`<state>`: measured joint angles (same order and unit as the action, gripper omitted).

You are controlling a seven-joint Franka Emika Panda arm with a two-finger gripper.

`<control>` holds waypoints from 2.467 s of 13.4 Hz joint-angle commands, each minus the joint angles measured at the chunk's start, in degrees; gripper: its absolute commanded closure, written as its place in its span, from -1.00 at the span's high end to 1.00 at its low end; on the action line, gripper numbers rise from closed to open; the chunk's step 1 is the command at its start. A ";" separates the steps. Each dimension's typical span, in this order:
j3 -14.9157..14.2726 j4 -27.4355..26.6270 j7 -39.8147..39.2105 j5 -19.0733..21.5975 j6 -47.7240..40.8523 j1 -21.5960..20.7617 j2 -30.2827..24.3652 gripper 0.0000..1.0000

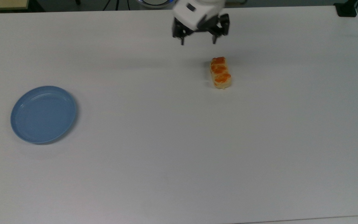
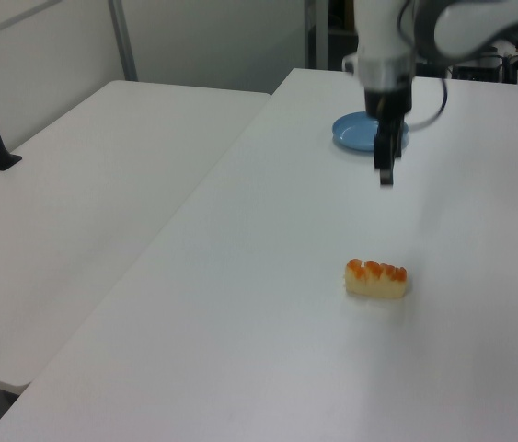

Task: Put the bread onto the plate
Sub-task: 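Move the open gripper over the glazed bread roll and lower it, then close the gripper on the bread roll, then lift the bread roll and carry it over the blue plate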

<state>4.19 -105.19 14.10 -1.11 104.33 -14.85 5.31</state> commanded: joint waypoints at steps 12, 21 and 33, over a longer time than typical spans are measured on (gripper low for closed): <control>-0.59 -8.54 9.46 -1.09 23.02 -8.44 11.74 -0.42; -1.99 3.49 -3.79 -3.28 10.46 4.28 12.08 -0.90; -2.26 19.68 -40.52 -7.42 20.16 34.78 26.32 -0.82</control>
<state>1.47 -88.26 -18.32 -7.97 118.38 16.09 27.34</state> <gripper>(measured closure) 0.863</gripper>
